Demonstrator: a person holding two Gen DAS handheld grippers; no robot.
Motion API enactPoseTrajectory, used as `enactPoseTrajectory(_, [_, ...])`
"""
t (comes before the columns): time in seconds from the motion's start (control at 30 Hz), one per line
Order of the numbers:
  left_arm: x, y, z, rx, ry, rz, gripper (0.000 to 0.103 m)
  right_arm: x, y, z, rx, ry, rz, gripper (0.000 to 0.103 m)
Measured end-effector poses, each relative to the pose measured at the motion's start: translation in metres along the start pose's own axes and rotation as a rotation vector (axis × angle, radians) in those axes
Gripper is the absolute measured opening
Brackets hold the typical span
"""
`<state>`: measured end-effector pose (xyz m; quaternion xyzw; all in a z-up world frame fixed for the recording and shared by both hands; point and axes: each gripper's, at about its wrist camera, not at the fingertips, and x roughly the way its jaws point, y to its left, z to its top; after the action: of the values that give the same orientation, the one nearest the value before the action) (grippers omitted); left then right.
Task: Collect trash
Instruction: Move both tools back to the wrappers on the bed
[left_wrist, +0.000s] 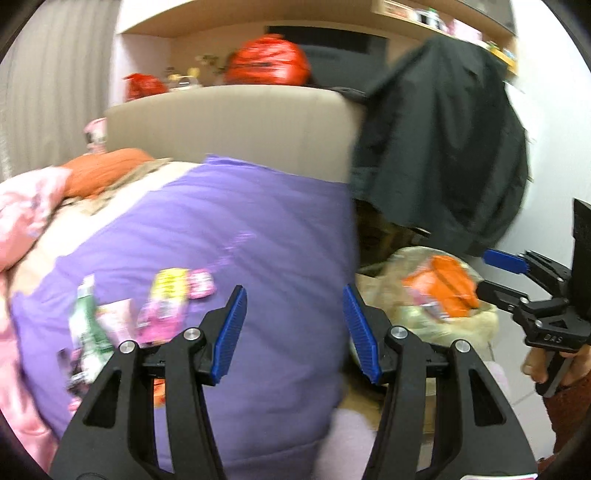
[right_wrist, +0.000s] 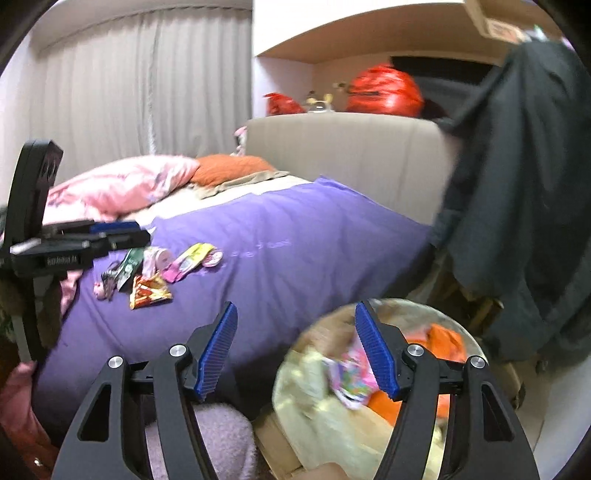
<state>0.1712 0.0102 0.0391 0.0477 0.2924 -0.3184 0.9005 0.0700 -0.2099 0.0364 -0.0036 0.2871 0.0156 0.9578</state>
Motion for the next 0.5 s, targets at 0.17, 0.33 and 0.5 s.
enactPoseTrajectory(0.17, [-0.03,0.089,-0.015,-0.164,-0.057,0.095,0.051,0.027,0.051,0.01,-0.084,0.02,-0.025,0.063])
enactPoseTrajectory(0.33, [-0.047,0.169,-0.031,-0.305,-0.048,0.168,0.055,0.055,0.088,0.015,-0.087,0.044,0.059,0.062])
enactPoseTrajectory(0.5, [-0.044,0.214,-0.049,-0.353,0.027,0.203,0.055,0.08,0.119,0.018,-0.048,0.051,0.104,0.062])
